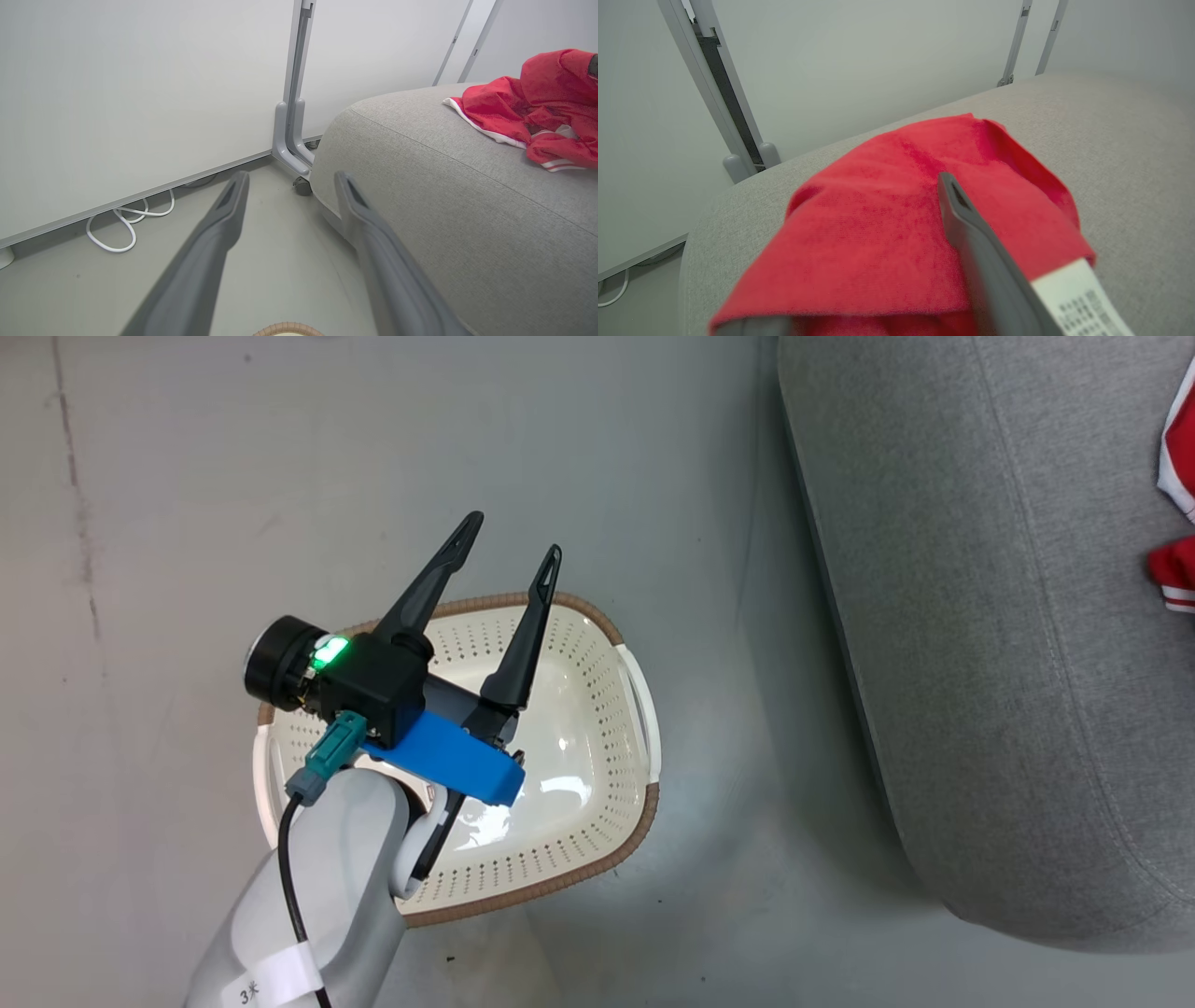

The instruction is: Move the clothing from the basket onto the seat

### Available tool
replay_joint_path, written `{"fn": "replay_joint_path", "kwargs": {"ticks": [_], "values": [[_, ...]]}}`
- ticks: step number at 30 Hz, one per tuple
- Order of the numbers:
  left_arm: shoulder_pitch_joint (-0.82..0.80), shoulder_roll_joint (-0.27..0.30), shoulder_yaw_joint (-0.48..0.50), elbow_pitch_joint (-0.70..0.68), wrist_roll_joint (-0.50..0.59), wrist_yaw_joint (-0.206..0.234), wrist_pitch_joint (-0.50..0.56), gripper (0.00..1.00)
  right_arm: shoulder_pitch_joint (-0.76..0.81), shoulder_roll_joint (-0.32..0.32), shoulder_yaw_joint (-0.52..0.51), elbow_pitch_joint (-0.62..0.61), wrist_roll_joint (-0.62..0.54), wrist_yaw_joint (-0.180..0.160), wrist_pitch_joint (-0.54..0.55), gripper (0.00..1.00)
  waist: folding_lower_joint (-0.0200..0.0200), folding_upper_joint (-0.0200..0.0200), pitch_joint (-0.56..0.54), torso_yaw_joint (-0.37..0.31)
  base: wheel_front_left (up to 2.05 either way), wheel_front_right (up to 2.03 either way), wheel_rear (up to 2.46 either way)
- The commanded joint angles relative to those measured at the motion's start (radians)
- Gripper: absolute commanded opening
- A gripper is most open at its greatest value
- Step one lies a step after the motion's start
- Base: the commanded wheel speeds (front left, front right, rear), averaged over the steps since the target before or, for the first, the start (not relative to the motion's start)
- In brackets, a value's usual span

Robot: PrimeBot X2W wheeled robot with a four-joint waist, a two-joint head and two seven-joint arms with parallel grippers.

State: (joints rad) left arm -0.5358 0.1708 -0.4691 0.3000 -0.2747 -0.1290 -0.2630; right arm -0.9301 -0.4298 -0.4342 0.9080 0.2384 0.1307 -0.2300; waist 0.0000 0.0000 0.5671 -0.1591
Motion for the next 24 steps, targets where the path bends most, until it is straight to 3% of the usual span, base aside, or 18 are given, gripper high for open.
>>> {"fn": "replay_joint_path", "kwargs": {"ticks": [1,11,24], "values": [[0.01,-0.004,0.002,0.004,-0.006,-0.003,-0.003,1.0,0.029,-0.001,0.008,-0.001,0.006,0.0,-0.007,1.0,0.0,0.0,-0.019,0.0,0.0,0.0,0.0],[0.083,-0.033,0.021,0.031,-0.034,-0.003,-0.003,1.0,0.183,0.042,0.067,-0.056,-0.018,0.0,-0.025,1.0,0.0,0.0,-0.162,0.004,0.0,0.0,0.0],[0.251,-0.071,0.102,0.067,-0.055,-0.003,-0.003,1.0,0.503,0.178,0.14,-0.359,-0.033,0.0,0.008,1.0,0.0,0.0,-0.37,0.038,0.0,0.0,0.0]]}}
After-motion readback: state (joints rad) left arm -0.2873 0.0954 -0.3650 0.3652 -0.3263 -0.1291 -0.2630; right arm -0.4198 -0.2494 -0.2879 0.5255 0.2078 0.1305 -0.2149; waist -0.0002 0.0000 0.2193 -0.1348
